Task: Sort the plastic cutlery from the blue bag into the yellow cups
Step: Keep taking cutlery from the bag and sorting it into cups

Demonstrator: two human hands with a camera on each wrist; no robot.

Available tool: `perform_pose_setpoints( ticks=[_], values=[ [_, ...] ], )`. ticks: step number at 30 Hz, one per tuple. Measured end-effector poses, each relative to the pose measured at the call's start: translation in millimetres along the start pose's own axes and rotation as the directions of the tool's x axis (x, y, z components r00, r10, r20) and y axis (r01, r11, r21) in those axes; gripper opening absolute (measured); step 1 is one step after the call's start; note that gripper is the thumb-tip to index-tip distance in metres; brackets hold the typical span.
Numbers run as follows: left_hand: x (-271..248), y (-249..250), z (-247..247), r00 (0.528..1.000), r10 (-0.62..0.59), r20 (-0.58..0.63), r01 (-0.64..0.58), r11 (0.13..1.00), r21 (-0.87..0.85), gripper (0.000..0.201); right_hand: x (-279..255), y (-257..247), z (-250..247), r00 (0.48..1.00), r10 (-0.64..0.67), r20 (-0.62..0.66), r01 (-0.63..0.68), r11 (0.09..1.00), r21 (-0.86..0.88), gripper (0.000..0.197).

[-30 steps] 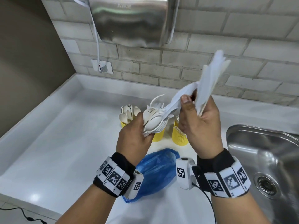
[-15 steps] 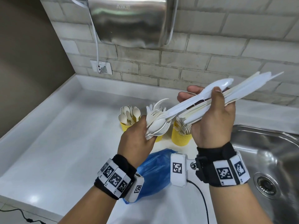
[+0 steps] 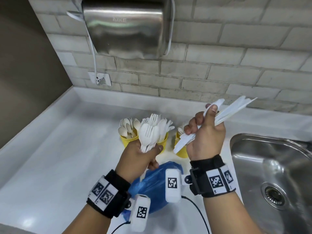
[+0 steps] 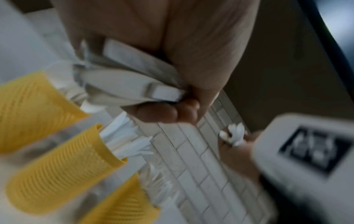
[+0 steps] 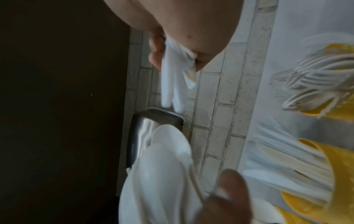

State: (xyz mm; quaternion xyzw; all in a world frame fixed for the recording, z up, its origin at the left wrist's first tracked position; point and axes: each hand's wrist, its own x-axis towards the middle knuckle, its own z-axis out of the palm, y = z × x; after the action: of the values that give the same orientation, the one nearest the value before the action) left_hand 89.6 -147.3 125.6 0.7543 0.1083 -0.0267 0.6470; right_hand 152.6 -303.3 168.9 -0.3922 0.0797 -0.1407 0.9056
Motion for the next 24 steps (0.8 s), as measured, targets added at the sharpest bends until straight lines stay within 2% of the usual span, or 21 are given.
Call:
perform_pose_setpoints(
  ticks=[2, 4, 7, 10, 15, 20, 22, 24],
  values=[
    [2.4, 4.7, 0.9, 0.992, -0.1, 0.08, 0.116, 0.965, -0.236, 0.013, -7.1, 1.7, 3.9, 0.997, -0.037, 0.072, 0.042, 0.997, -0.068, 0.025],
    [6.5, 6.2, 2.8, 0.975, -0.158, 0.159, 0.206, 0.91, -0.36, 0.017, -14.1, 3.9, 7.1, 0.984, -0.067, 0.163, 0.089, 0.987, -0.135, 0.03],
    [13.8, 5.2, 5.7, 0.94, -0.211, 0.268, 0.314, 0.843, -0.436, 0.029, -21.1, 10.0, 9.3, 0.96, -0.092, 0.264, 0.153, 0.962, -0.224, 0.042],
    [19.0, 3.6, 7.4, 0.927, -0.204, 0.314, 0.34, 0.81, -0.477, 0.031, -23.9, 20.8, 8.2, 0.934, -0.119, 0.336, 0.233, 0.917, -0.324, 0.052],
    [24.2, 5.0, 6.6, 0.941, -0.18, 0.285, 0.309, 0.798, -0.517, 0.045, -25.3, 34.4, -1.4, 0.92, -0.029, 0.391, 0.212, 0.876, -0.433, 0.04],
    [22.5, 4.9, 7.0, 0.961, -0.145, 0.236, 0.243, 0.85, -0.467, 0.03, -24.9, 31.0, -2.9, 0.913, 0.025, 0.408, 0.166, 0.889, -0.426, 0.036],
    [19.4, 8.3, 7.9, 0.983, -0.104, 0.151, 0.151, 0.927, -0.343, 0.022, -21.2, 29.0, -3.3, 0.927, 0.036, 0.373, 0.126, 0.906, -0.403, 0.038],
    [16.0, 11.6, 8.3, 1.0, 0.003, 0.023, 0.0, 0.993, -0.119, 0.014, -15.6, 25.9, -5.4, 0.931, 0.028, 0.365, 0.134, 0.901, -0.412, 0.04]
  ],
)
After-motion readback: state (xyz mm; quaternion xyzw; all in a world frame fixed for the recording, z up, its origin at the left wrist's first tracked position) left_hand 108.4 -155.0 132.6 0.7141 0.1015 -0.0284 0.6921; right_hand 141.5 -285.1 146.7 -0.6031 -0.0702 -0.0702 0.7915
